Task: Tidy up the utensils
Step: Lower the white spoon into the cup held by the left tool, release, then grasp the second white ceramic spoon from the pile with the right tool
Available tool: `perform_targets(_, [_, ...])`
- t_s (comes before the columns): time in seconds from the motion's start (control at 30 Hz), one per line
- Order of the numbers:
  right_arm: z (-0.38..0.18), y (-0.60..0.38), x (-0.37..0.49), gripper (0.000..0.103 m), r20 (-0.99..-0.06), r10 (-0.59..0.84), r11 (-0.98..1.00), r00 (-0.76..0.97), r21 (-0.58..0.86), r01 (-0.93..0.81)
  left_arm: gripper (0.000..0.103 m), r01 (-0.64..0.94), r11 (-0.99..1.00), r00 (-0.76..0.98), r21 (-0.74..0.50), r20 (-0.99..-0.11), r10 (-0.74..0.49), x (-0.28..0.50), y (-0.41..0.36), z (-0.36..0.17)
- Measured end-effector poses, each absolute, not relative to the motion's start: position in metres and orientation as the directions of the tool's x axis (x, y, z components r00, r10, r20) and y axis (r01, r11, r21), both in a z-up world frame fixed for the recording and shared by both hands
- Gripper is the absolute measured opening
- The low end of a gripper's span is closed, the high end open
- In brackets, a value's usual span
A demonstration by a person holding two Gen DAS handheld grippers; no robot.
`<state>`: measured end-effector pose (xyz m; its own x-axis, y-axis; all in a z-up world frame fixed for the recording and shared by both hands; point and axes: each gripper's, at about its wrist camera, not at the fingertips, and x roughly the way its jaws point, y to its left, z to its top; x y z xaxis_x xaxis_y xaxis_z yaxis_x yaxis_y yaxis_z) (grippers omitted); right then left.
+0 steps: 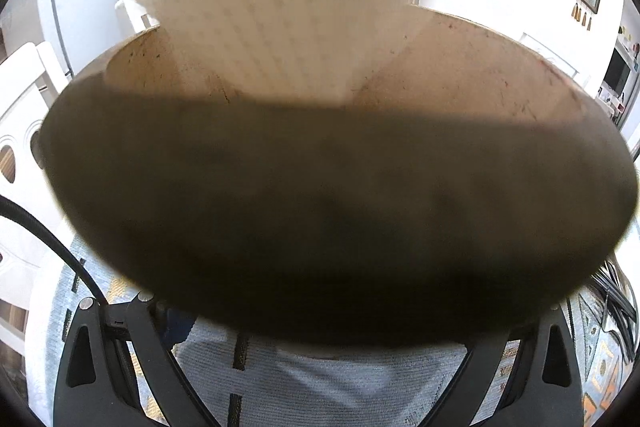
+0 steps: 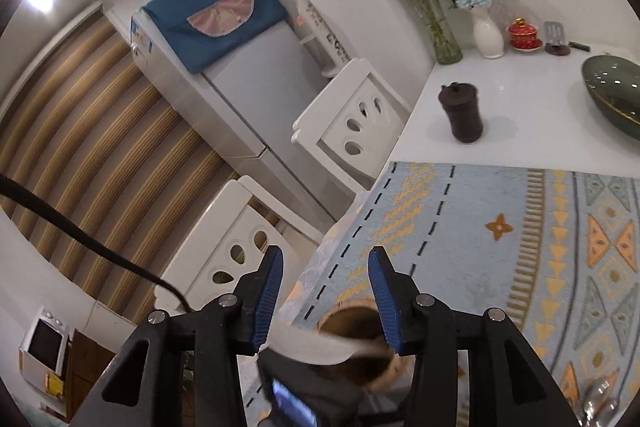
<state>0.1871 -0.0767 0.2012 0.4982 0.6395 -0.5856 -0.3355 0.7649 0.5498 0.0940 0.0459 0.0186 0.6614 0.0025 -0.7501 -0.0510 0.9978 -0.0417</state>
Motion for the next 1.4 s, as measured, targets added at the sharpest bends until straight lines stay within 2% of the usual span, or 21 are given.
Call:
perform_targets(0.2, [0.237, -0.149, 0.123, 0.044, -0.557, 0.582, 0.791, 0.593, 0.558, -0.252, 0.098, -0.052, 0.998, 0.661, -0.04, -0.75, 0.005, 0.094, 0.048, 0.02])
perform_targets(0.33, [0.253, -0.21, 0.077, 0.064, -0.568, 0.443, 0.852, 0.694, 0.508, -0.128, 0.098, -0.052, 0.998, 0.661, -0.039, -0.75, 0.005, 0.094, 0.048, 0.02])
perform_targets(0.47, [0.238, -0.26, 0.049, 0.065, -0.649, 0.292, 0.882, 0.703, 0.466, 0.064, 0.098, -0.052, 0.998, 0.661, -0.038, -0.75, 0.007, 0.094, 0.047, 0.02])
perform_targets(0.63, [0.188, -0.301, 0.043, 0.065, -0.785, 0.209, 0.857, 0.584, 0.435, 0.278, 0.098, -0.052, 0.998, 0.661, -0.037, -0.75, 0.007, 0.094, 0.047, 0.021])
perform_targets(0.8, [0.111, -0.33, 0.056, 0.065, -0.916, 0.191, 0.819, 0.354, 0.347, 0.458, 0.098, -0.052, 0.998, 0.661, -0.037, -0.75, 0.007, 0.094, 0.046, 0.02])
perform_targets(0.87, [0.082, -0.341, 0.057, 0.06, -0.925, 0.24, 0.776, 0.296, 0.366, 0.513, 0.098, -0.052, 0.998, 0.661, -0.037, -0.75, 0.007, 0.094, 0.046, 0.021])
perform_targets(0.97, [0.055, -0.357, 0.057, 0.06, -0.915, 0.288, 0.714, 0.283, 0.401, 0.573, 0.098, -0.052, 0.998, 0.661, -0.036, -0.75, 0.007, 0.094, 0.046, 0.021])
perform_targets(1.4, [0.026, -0.36, 0.064, 0.061, -0.982, 0.152, 0.795, 0.116, 0.191, 0.576, 0.099, -0.052, 0.998, 0.661, -0.034, -0.75, 0.009, 0.093, 0.046, 0.021])
